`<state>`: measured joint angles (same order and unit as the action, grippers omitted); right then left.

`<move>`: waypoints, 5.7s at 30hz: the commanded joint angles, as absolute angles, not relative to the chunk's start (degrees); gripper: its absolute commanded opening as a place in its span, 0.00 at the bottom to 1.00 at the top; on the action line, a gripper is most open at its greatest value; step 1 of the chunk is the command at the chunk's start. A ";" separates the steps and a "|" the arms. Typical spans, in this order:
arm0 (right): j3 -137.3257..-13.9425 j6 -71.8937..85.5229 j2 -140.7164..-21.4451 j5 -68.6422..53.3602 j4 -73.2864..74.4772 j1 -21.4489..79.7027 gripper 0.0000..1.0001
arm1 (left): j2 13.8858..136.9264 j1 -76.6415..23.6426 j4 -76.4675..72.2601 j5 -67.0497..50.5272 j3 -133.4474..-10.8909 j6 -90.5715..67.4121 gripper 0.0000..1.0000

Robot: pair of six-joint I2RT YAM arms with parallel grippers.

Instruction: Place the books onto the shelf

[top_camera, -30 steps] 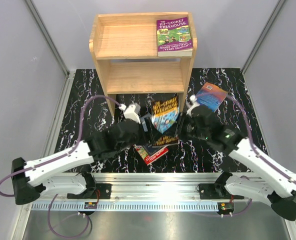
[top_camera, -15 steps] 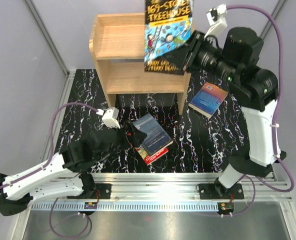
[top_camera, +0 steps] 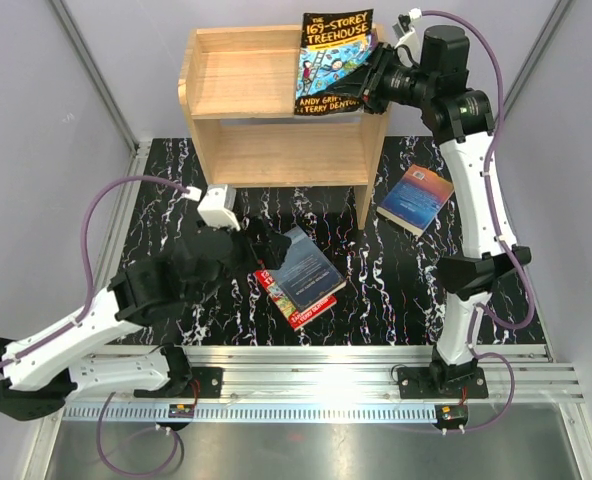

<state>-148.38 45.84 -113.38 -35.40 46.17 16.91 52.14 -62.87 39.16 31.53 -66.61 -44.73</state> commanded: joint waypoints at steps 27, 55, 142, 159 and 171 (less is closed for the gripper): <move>-122.17 43.43 -89.22 -42.01 37.97 8.79 0.67 | 79.63 -34.93 30.40 29.13 -111.71 -11.59 0.99; -86.49 35.07 -59.33 -33.22 45.35 8.70 0.98 | 89.64 -26.81 21.71 4.84 -109.25 -25.22 0.73; -40.96 41.22 -61.95 -37.45 17.67 10.72 1.00 | 48.25 -42.27 24.35 21.48 -48.71 -48.77 0.99; -31.46 56.60 -88.14 -23.47 -10.99 27.68 0.99 | 54.22 -43.07 13.01 14.24 -34.45 -50.80 0.99; -27.51 63.36 -94.04 -14.16 -20.47 31.20 0.89 | 55.55 -43.07 10.81 12.04 -32.08 -49.92 0.99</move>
